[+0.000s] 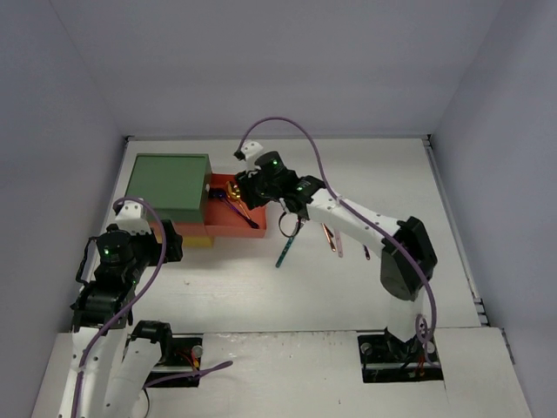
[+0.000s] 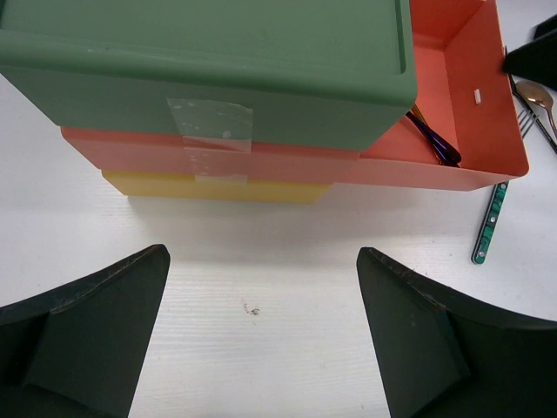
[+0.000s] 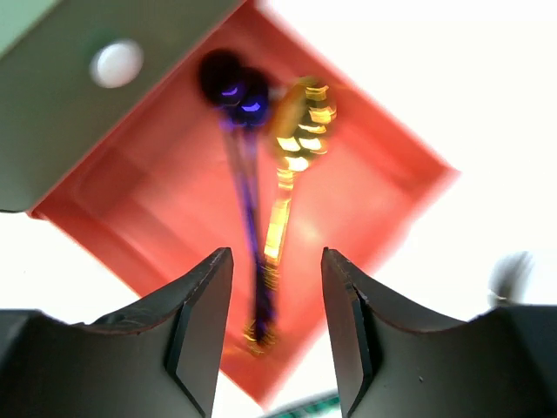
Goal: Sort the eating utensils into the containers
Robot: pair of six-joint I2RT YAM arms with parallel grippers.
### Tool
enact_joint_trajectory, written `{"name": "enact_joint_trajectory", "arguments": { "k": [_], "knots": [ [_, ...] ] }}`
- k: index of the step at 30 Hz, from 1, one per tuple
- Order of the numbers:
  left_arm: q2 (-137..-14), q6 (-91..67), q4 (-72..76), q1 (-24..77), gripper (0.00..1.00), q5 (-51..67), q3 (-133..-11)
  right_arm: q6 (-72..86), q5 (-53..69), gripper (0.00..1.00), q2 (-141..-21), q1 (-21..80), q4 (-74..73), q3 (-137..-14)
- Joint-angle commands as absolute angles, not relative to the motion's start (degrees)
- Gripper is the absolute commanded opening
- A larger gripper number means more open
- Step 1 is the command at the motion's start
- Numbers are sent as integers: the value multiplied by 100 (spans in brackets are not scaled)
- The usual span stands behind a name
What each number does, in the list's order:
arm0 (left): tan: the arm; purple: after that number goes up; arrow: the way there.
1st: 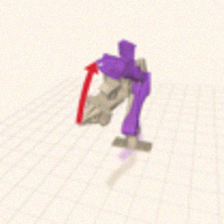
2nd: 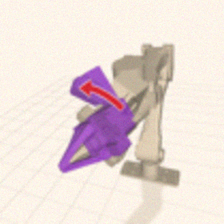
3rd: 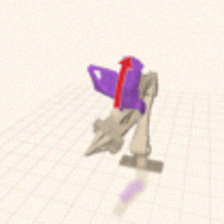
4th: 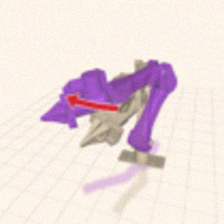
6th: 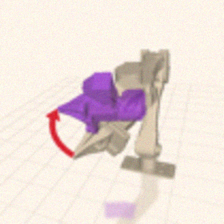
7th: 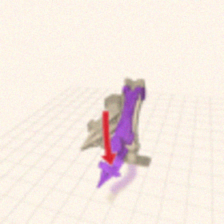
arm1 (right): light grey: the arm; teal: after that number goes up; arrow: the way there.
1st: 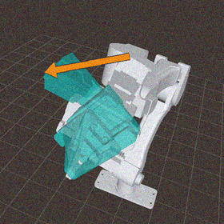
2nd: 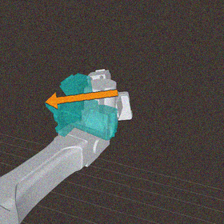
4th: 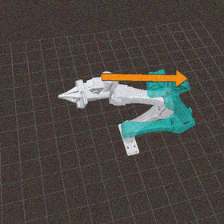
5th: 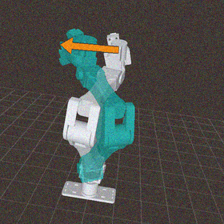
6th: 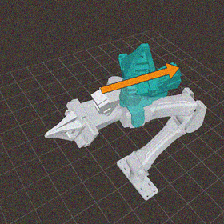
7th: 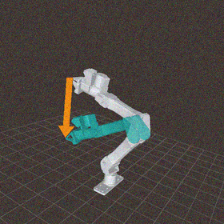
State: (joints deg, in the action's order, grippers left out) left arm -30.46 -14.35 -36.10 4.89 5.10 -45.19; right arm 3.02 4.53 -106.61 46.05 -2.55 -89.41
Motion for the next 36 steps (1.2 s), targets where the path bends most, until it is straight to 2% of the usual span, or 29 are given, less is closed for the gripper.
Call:
{"name": "enact_joint_trajectory", "arguments": {
  "k": [1, 6, 13, 17, 36],
  "knots": [
    [-3111, -1477, -3243, 510, 87, 580, -4596, 595, -551, 42, -9455, 3968, -189, -8337],
    [-3114, -1477, -3235, 511, 87, 599, -4589, 917, -491, 38, -8907, 3098, -240, -7237],
    [-3146, -1477, -3243, 510, 87, 608, -4589, 956, -139, 36, -9127, 2574, -256, -6518],
    [-3138, -1477, -3243, 512, 87, 606, -4588, 997, 181, 33, -9605, 2394, -255, -6523],
    [-3190, -1477, -3243, 510, 87, 586, -4588, 899, 246, 24, -10949, 2364, -255, -7471]
  ]
}}
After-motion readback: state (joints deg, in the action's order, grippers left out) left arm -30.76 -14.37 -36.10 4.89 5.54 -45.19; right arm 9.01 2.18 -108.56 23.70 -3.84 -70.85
